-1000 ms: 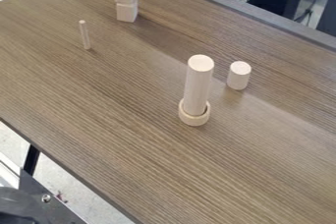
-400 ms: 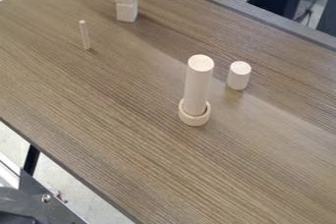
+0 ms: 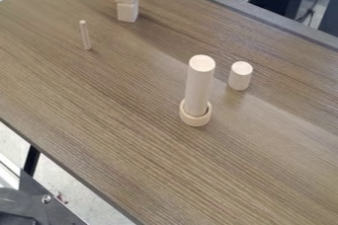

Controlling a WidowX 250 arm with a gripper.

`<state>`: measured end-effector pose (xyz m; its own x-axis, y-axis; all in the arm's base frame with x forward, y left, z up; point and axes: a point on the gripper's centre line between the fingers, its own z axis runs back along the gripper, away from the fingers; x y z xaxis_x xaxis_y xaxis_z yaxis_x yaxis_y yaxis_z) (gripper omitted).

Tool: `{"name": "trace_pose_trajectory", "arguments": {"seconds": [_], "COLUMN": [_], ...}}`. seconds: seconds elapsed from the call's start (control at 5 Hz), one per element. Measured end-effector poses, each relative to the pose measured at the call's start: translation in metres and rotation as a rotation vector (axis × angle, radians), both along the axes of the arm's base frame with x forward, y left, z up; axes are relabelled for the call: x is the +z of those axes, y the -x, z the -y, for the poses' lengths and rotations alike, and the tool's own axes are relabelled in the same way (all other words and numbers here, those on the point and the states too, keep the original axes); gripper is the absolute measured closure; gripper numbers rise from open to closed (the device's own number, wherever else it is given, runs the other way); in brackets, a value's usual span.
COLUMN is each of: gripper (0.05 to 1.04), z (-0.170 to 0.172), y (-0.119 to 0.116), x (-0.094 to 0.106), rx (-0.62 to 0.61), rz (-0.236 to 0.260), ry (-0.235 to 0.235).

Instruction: Put the cube with hole to the top of the cube

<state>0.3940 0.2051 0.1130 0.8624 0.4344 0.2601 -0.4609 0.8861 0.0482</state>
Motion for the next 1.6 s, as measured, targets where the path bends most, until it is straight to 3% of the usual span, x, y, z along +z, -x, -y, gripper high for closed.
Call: {"name": "trace_pose_trajectory", "arguments": {"seconds": [0.4,0.6,0.8,1.0,1.2,1.6], "gripper": [0.496,0.420,0.140,0.079,0.084,0.084], "z": [0.002,0.004,0.005,0.005,0.006,0.013], "y": [0.004,0.004,0.005,0.005,0.005,0.015], "x": [-0.011,-0.012,-0.014,-0.014,-0.015,0.032], "rx": [0.007,0.002,0.010,0.011,0.015,0.008], "rz": [-0.016,-0.018,-0.025,-0.028,-0.026,0.060], "ry": [0.004,-0.003,-0.004,-0.005,0.006,-0.016]}}
